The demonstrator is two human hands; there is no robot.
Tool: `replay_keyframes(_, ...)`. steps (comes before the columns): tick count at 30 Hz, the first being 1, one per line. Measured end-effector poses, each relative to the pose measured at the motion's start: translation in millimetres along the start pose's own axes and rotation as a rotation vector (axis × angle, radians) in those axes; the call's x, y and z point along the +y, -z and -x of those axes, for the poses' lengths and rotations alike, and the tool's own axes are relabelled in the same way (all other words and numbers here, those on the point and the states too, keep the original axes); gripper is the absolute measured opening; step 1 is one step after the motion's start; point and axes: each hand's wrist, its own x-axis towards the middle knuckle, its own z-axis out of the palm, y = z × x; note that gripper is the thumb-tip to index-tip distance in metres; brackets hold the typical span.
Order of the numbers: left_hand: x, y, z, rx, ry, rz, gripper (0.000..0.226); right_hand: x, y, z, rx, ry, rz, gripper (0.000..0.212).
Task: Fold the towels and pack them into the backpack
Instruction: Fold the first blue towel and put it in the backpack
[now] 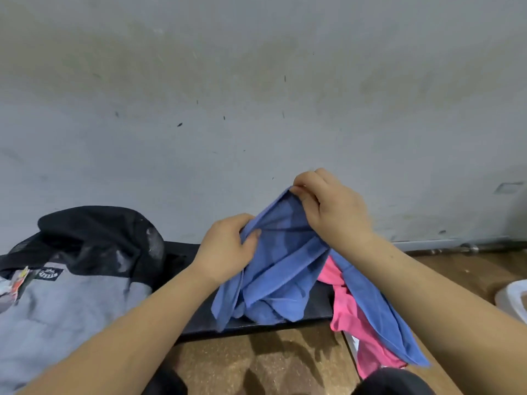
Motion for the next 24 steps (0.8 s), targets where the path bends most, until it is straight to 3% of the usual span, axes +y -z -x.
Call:
replay_keyframes(7, -87, 29, 25, 0.078, 0.228, -0.168, 0.021, 25, -76, 39, -0.161, -0.322, -0.061, 0.019)
replay_keyframes(14, -162, 1, 20, 0.236, 0.507, -0.220, 0.012, 44, -195, 68, -0.257, -0.531, -0.273, 0.014)
replay_keyframes(19, -186, -24, 6, 0.190, 0.539, -0.289, 0.018, 48, -251, 69, -0.397, -0.544, -0.313, 0.017)
replay_keyframes(24, -173, -22, 13, 0.134, 0.543, -0.369, 0.020, 42, -251, 60, -0.452, -0.500, -0.212, 0.017)
